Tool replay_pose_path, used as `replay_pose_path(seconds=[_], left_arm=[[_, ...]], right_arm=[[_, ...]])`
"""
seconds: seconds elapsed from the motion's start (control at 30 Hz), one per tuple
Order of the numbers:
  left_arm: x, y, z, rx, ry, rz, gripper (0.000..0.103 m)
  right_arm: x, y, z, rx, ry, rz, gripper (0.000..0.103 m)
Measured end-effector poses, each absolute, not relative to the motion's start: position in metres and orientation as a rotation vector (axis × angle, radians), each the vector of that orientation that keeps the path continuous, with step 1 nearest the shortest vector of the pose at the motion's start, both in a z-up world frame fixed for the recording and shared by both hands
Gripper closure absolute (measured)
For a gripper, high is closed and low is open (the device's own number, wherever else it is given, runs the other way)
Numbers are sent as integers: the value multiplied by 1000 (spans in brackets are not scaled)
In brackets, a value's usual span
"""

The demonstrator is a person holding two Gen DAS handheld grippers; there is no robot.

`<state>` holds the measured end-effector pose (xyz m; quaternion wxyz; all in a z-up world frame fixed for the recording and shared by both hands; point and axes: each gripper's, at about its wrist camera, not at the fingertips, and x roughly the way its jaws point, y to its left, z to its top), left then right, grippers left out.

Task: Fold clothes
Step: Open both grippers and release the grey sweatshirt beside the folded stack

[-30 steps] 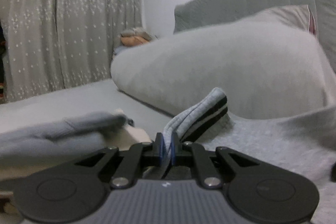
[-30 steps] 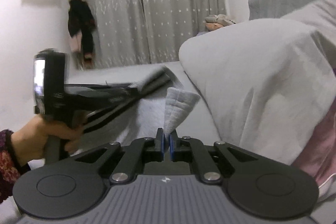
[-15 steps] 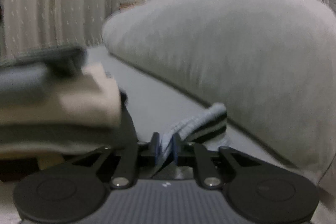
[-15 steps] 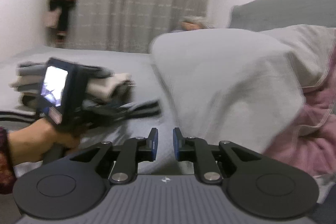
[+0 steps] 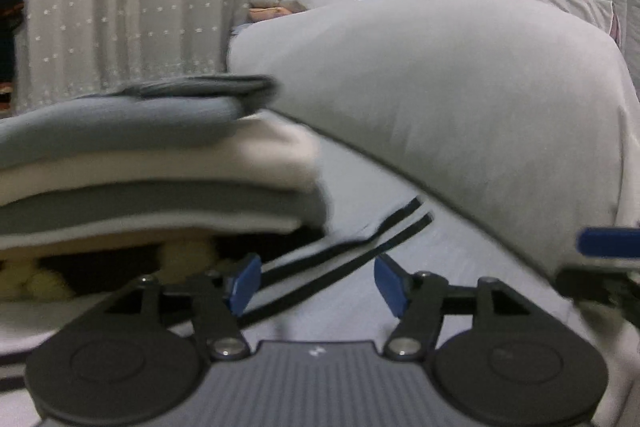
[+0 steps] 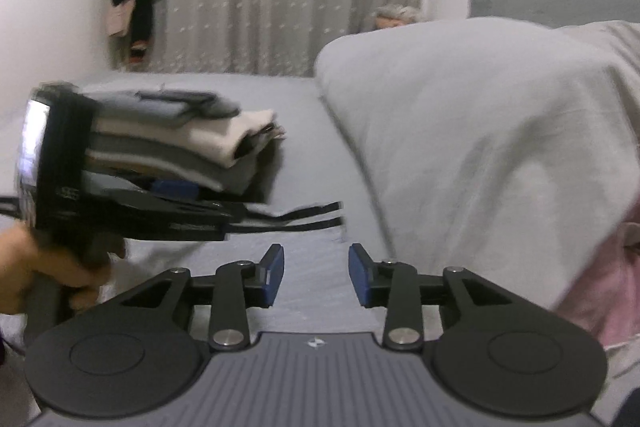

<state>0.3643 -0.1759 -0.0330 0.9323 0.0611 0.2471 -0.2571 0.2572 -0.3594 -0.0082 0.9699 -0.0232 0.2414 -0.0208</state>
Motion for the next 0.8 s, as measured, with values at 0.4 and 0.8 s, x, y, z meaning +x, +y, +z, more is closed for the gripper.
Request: replay_pose_path(seconds=[0.4, 0.8], left_arm=[[408, -83, -63, 262, 654, -310, 46], [379, -90, -34, 77, 667, -212, 41]], right_arm=[[304, -335, -55, 0, 626, 74, 59], [306, -370, -68, 127, 594, -105, 56]])
